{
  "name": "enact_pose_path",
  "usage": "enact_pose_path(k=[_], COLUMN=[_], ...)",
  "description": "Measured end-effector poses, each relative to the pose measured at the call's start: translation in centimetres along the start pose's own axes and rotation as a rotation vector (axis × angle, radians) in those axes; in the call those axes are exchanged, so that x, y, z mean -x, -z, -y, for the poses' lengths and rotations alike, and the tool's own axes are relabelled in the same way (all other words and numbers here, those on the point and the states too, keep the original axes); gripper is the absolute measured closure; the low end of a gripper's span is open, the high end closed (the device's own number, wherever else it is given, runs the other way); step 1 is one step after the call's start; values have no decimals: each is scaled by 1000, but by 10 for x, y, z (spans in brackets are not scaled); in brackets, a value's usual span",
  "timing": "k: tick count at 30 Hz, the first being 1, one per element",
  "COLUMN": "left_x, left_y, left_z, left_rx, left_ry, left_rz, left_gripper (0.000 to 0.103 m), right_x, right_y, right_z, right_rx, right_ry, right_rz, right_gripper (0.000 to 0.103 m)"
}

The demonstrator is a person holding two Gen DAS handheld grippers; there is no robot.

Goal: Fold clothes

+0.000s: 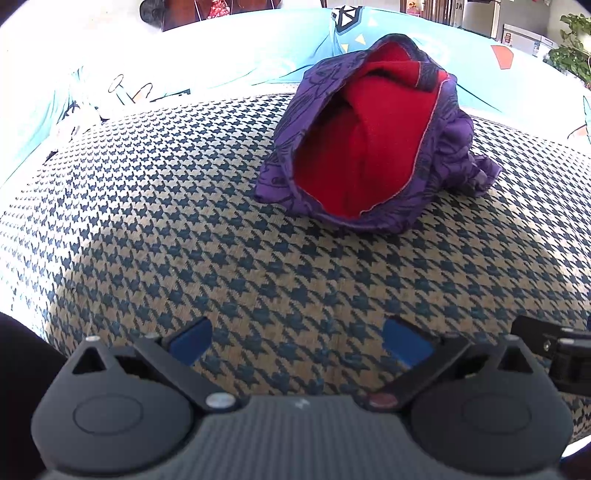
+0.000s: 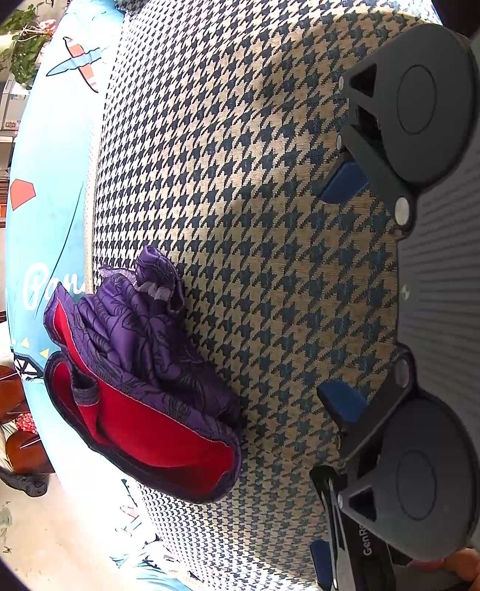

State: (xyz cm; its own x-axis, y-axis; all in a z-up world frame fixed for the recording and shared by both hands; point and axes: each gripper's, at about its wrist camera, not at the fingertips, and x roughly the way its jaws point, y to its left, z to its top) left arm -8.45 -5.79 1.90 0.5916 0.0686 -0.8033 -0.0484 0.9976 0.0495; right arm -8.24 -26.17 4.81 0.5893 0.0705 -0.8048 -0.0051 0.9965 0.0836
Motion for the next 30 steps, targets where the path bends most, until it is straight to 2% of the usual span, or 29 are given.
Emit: enact_pose_path(k=[30], left_x=[4], left_y=[1], left_z=[1], left_rx=[-19], left_ry=[9], left_rz=[6], left_gripper=[0], right_x=[-1], right_y=[0], right_z=[2], right_rx=[-21], right_ry=[17], right_rz=[-1], right_gripper=[0])
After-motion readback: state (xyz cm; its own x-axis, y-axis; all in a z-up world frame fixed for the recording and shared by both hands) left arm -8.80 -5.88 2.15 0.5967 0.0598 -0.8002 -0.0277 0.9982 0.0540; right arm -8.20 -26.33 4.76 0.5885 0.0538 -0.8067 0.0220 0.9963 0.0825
